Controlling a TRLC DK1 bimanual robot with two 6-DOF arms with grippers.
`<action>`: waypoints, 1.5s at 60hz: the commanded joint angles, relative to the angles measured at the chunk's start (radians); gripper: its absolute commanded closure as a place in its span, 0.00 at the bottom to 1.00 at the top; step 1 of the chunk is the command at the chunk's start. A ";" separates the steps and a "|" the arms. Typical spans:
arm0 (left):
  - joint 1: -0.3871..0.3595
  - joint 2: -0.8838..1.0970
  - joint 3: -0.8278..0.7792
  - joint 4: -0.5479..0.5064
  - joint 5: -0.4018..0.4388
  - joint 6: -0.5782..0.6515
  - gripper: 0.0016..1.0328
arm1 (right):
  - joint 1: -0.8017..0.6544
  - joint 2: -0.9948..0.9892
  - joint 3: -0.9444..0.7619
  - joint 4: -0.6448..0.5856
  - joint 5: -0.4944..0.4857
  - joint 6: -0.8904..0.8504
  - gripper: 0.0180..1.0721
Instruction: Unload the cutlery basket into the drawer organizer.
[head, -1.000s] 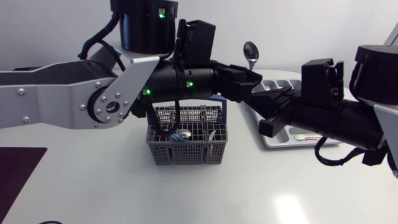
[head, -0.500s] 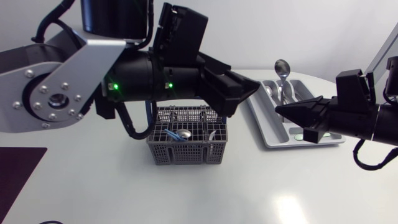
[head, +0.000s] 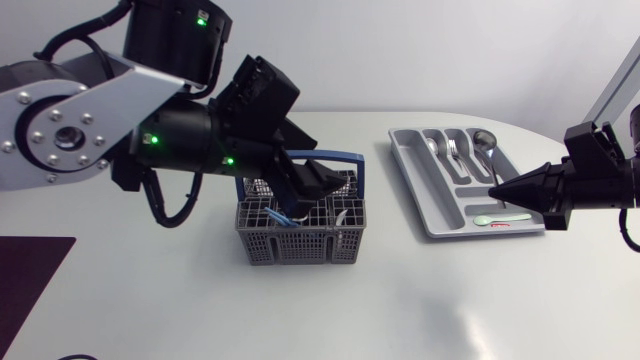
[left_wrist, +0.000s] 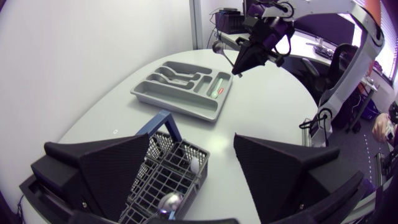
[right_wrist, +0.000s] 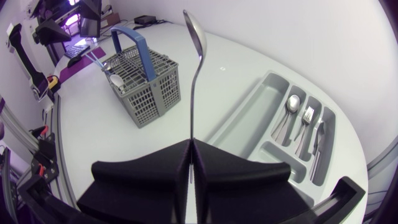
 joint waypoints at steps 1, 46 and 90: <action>0.032 -0.025 -0.016 -0.040 0.001 0.070 0.04 | -0.038 0.101 0.070 -0.062 0.005 -0.187 0.95; 0.089 -0.086 -0.093 -0.159 0.002 0.274 0.04 | -0.155 0.635 0.461 -0.216 0.306 -0.650 0.95; 0.075 -0.048 -0.080 -0.176 0.001 0.314 0.04 | -0.109 0.785 0.530 -0.050 0.563 -0.880 0.95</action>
